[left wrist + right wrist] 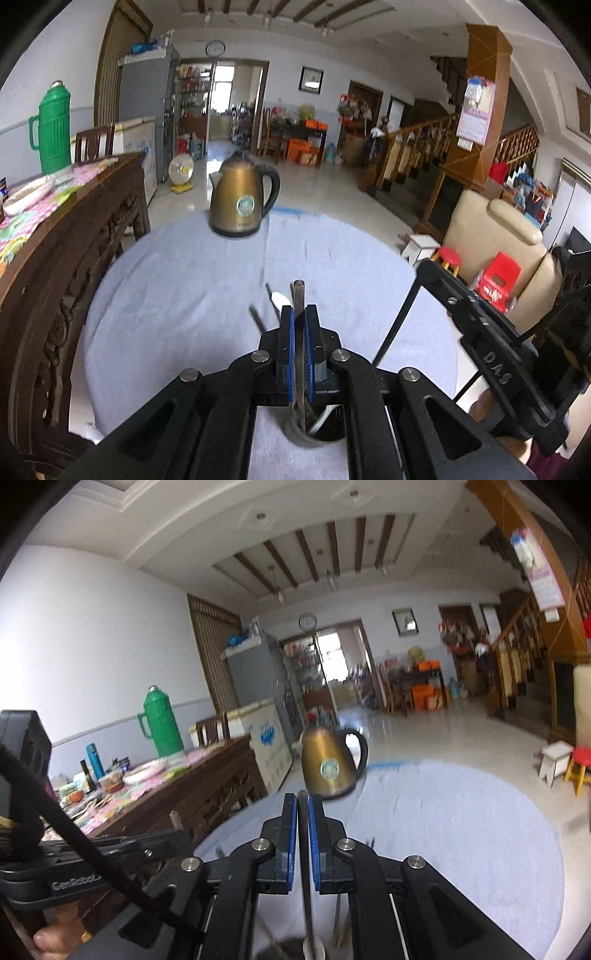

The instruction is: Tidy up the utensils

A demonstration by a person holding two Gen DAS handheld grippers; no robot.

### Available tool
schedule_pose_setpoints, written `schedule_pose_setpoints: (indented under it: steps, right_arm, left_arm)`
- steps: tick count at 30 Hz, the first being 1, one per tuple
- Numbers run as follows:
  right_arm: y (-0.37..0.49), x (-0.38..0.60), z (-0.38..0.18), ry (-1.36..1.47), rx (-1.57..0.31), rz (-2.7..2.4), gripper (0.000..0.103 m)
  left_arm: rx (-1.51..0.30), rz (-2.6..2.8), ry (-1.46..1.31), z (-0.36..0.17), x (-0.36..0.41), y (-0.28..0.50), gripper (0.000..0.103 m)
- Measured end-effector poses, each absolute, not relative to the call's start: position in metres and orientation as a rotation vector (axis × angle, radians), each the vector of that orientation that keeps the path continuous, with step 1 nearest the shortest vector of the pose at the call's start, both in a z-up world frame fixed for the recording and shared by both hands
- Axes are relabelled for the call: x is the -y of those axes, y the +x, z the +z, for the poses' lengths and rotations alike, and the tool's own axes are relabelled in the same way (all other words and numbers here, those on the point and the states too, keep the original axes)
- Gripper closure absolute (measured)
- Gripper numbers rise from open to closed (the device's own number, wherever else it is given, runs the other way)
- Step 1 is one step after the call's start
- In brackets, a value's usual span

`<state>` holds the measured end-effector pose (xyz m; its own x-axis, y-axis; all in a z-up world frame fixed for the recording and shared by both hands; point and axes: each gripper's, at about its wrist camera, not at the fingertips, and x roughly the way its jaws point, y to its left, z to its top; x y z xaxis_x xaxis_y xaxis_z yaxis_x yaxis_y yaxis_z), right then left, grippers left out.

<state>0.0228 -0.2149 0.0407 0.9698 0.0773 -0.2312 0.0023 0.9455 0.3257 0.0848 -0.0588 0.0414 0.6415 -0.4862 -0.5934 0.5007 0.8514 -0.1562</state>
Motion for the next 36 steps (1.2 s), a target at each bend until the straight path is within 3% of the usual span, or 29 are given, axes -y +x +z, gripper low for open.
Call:
schedule_pose_setpoints:
  steps: [3, 4, 5, 9, 14, 36]
  right_arm:
    - [0.009, 0.23, 0.038, 0.361, -0.269, 0.044, 0.065]
    - [0.0, 0.239, 0.041, 0.381, -0.244, 0.03, 0.047]
    - [-0.008, 0.248, 0.045, 0.403, -0.212, 0.015, 0.038]
    - [-0.027, 0.28, 0.054, 0.466, -0.153, -0.033, 0.038]
    - [-0.026, 0.297, 0.045, 0.491, -0.186, -0.087, 0.044]
    - [0.004, 0.328, -0.018, 0.608, -0.407, -0.146, 0.045]
  left_arm:
    - [-0.645, -0.581, 0.031, 0.046, 0.048, 0.077, 0.085]
    - [-0.62, -0.571, 0.035, 0.051, 0.042, 0.073, 0.071]
    - [-0.584, -0.554, 0.035, 0.057, 0.034, 0.069, 0.058]
    - [-0.487, -0.465, 0.049, 0.075, 0.012, 0.062, 0.051]
    - [-0.494, -0.333, 0.096, 0.066, 0.0, 0.066, 0.045]
    - [-0.631, -0.155, 0.141, 0.011, -0.015, 0.115, 0.044]
